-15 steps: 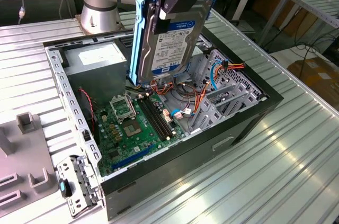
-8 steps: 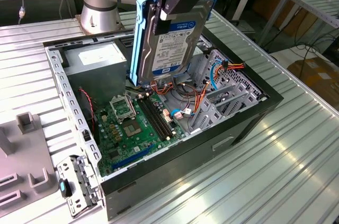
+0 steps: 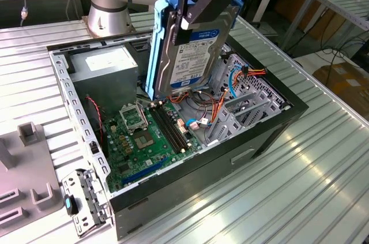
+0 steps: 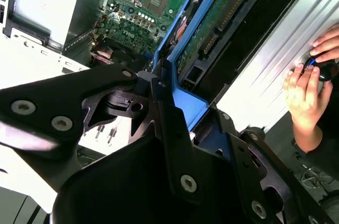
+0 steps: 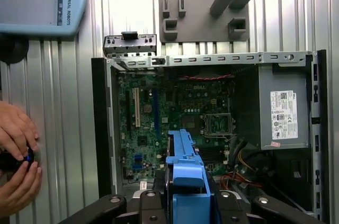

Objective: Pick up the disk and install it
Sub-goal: 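Insert the disk into the insertion slot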

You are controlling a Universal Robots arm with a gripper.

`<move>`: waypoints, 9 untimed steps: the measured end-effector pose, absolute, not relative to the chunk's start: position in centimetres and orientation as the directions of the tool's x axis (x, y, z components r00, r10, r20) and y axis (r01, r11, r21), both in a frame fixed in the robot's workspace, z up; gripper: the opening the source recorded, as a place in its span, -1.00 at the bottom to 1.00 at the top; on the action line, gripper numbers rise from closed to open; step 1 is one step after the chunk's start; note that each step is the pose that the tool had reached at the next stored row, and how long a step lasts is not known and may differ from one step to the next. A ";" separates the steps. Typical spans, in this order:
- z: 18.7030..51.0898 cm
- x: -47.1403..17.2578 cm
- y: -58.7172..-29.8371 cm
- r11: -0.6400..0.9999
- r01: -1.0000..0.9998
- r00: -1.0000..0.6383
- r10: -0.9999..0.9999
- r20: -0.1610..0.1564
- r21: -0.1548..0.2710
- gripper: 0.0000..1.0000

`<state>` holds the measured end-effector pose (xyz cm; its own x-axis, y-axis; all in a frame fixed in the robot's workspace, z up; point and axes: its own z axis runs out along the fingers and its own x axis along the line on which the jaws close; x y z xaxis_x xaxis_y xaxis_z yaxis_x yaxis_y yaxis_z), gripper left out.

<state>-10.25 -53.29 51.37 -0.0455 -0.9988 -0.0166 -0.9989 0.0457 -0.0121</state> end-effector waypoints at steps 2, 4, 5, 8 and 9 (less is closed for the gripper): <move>51.4 -10.3 -53.5 0.046 -0.999 -0.045 -0.999 -0.017 -0.012 -0.25; 51.4 -10.3 -53.7 0.046 -0.999 -0.046 -0.999 -0.017 -0.012 -0.25; 51.4 -10.2 -53.7 0.046 -0.999 -0.045 -0.999 -0.017 -0.012 -0.25; 51.3 -9.7 -54.0 0.046 -0.999 -0.045 -0.999 -0.017 -0.012 -0.25; 51.3 -9.4 -54.0 0.046 -0.999 -0.045 -0.999 -0.017 -0.012 -0.25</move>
<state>-9.42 -54.02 51.32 -0.0455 -0.9988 -0.0168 -0.9989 0.0457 -0.0121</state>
